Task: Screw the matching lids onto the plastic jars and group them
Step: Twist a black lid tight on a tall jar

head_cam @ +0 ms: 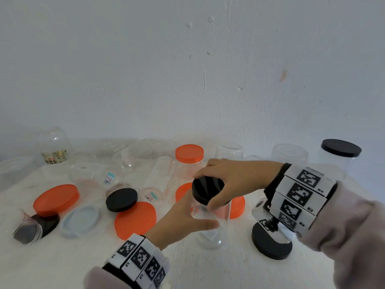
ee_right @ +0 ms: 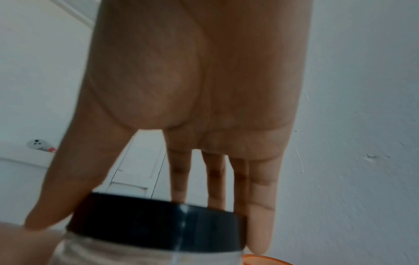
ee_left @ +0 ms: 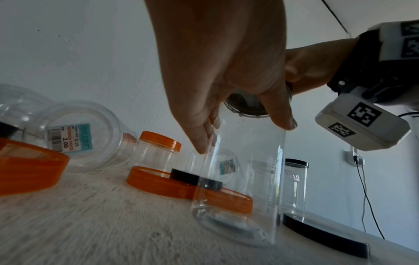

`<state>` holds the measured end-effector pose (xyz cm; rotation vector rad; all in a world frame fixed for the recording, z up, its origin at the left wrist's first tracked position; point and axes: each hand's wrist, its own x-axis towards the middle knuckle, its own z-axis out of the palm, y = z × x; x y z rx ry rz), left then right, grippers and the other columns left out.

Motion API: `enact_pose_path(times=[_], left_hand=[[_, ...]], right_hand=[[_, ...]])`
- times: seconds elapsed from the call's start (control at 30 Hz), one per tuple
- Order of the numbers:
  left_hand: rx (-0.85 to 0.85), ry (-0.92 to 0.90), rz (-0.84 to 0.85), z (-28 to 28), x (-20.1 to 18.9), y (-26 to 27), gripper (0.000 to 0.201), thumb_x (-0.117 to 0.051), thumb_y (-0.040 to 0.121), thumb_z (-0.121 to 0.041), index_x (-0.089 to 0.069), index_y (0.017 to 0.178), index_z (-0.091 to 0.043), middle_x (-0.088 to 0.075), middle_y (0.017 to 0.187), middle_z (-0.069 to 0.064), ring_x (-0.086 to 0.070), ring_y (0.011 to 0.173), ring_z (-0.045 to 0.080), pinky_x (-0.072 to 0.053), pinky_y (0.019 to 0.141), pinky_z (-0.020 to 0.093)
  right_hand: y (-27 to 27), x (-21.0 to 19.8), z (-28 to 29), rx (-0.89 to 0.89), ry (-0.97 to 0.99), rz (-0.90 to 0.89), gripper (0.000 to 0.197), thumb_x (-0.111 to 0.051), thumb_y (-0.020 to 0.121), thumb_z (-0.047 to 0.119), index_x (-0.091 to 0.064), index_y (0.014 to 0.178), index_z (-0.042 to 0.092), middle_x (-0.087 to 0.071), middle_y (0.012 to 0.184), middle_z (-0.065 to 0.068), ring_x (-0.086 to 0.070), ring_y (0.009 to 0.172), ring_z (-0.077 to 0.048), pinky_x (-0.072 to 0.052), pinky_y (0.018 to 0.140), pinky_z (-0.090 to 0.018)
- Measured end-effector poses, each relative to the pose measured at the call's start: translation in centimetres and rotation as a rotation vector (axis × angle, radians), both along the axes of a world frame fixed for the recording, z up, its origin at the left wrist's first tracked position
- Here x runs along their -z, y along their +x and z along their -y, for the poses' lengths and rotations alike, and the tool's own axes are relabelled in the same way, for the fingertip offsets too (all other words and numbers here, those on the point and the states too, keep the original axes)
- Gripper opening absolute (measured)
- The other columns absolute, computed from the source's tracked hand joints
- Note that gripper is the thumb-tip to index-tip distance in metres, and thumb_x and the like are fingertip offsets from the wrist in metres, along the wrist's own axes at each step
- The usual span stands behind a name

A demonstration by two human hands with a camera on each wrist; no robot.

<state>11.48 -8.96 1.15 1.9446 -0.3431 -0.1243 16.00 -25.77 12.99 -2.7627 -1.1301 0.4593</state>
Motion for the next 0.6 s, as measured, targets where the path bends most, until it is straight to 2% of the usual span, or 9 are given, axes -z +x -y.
enact_pose_path(times=[0.07,0.13,0.2,0.27,0.33,0.47,0.53,0.6], left_hand=[[0.001,-0.003,-0.010,-0.1,0.0,0.0,0.082,-0.081,0.073,-0.034,-0.027,0.131,-0.053,-0.044,0.130,-0.033,-0.039,0.117,-0.020,-0.037,0.095,0.013],[0.009,-0.008,-0.019,-0.1,0.0,0.0,0.083,-0.081,0.073,-0.034,-0.026,0.131,-0.053,-0.043,0.132,-0.033,-0.038,0.117,-0.021,-0.036,0.094,0.012],[0.008,-0.008,-0.017,0.0,0.0,0.0,0.082,-0.081,0.073,-0.033,-0.026,0.129,-0.055,-0.043,0.130,-0.035,-0.038,0.115,-0.023,-0.036,0.091,0.009],[0.005,-0.002,-0.013,0.0,-0.1,0.0,0.079,-0.081,0.073,-0.033,-0.026,0.126,-0.056,-0.043,0.128,-0.036,-0.038,0.113,-0.026,-0.037,0.088,0.006],[0.007,-0.001,-0.011,0.1,-0.1,0.0,0.077,-0.081,0.074,-0.031,-0.028,0.124,-0.056,-0.043,0.126,-0.038,-0.038,0.112,-0.027,-0.038,0.085,0.002],[0.006,0.006,-0.012,0.0,-0.2,-0.1,0.076,-0.081,0.074,-0.033,-0.027,0.123,-0.057,-0.042,0.124,-0.039,-0.037,0.109,-0.029,-0.036,0.082,-0.002],[0.008,0.008,-0.016,0.0,-0.2,-0.2,0.077,-0.081,0.074,-0.034,-0.027,0.125,-0.056,-0.042,0.126,-0.038,-0.037,0.112,-0.026,-0.038,0.086,0.004],[0.015,-0.004,-0.024,0.0,-0.2,-0.1,0.081,-0.081,0.074,-0.034,-0.026,0.131,-0.053,-0.042,0.132,-0.033,-0.038,0.122,-0.016,-0.038,0.097,0.014]], right_hand=[[-0.1,0.4,-0.1,0.029,-0.003,0.068,0.076,-0.064,0.075,0.068,-0.036,0.138,0.037,-0.040,0.112,0.011,-0.041,0.107,-0.012,-0.044,0.087,-0.029],[-0.1,0.6,-0.2,0.042,-0.011,0.089,0.077,-0.062,0.074,0.071,-0.037,0.138,0.036,-0.039,0.110,0.011,-0.041,0.105,-0.012,-0.044,0.086,-0.030],[-0.1,0.4,-0.2,0.028,-0.030,0.032,0.080,-0.065,0.077,0.064,-0.029,0.143,0.038,-0.035,0.119,0.011,-0.035,0.114,-0.012,-0.042,0.095,-0.034],[-0.1,-0.2,0.0,-0.020,-0.051,-0.033,0.082,-0.069,0.081,0.047,-0.022,0.148,0.039,-0.029,0.132,0.011,-0.028,0.123,-0.012,-0.037,0.103,-0.037],[0.1,-0.6,-0.1,-0.058,-0.050,-0.048,0.078,-0.070,0.082,0.038,-0.027,0.147,0.037,-0.031,0.135,0.009,-0.031,0.126,-0.013,-0.038,0.105,-0.037],[0.2,-0.3,-0.2,-0.020,-0.031,0.007,0.072,-0.068,0.079,0.055,-0.036,0.140,0.037,-0.039,0.119,0.012,-0.039,0.113,-0.012,-0.044,0.093,-0.032],[0.1,0.2,-0.3,0.021,-0.027,0.061,0.074,-0.065,0.075,0.065,-0.035,0.138,0.039,-0.037,0.112,0.014,-0.038,0.106,-0.010,-0.042,0.084,-0.029],[0.0,0.6,-0.6,0.039,-0.032,0.116,0.076,-0.062,0.073,0.071,-0.035,0.136,0.038,-0.035,0.109,0.013,-0.036,0.103,-0.011,-0.037,0.079,-0.028]])
